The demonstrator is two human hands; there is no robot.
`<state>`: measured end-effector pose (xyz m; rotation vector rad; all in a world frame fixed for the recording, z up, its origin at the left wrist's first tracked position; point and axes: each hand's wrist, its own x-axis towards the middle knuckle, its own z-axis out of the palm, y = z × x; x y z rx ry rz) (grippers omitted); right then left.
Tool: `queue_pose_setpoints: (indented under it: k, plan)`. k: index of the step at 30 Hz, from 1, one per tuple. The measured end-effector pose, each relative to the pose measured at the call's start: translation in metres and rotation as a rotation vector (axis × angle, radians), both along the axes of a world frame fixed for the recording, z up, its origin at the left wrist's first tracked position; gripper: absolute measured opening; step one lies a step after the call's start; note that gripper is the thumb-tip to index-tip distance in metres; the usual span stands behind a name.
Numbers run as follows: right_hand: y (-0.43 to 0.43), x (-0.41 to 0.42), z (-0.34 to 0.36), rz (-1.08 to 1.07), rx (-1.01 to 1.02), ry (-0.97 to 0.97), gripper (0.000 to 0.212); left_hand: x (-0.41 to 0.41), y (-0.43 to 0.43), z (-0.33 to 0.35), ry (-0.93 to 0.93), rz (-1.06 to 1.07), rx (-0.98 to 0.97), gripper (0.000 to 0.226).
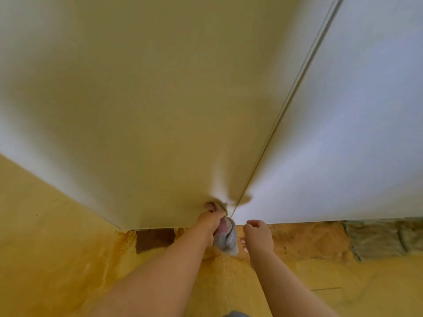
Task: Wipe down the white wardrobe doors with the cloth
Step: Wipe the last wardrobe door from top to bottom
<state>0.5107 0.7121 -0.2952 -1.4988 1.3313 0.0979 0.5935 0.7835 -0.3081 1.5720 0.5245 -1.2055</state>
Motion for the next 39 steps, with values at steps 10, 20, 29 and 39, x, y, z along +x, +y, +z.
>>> queue_pose_setpoints:
  k: [10,20,29,39]
  plan:
    - [0.008,0.016,0.268,0.16,-0.005,-0.067,0.028,-0.001,0.011,0.287,-0.171,-0.09,-0.025,0.034]
    - [0.011,-0.007,0.46,0.21,0.016,-0.273,0.039,-0.014,0.011,0.489,-0.383,-0.3,-0.164,0.027]
    - [-0.002,-0.092,0.509,-0.031,-0.289,-0.323,0.004,-0.084,-0.021,0.544,-0.617,-0.562,-0.3,0.019]
    - [-0.049,-0.188,0.499,-0.354,-0.351,-0.246,0.011,-0.169,-0.071,0.525,-0.576,-0.806,-0.36,0.01]
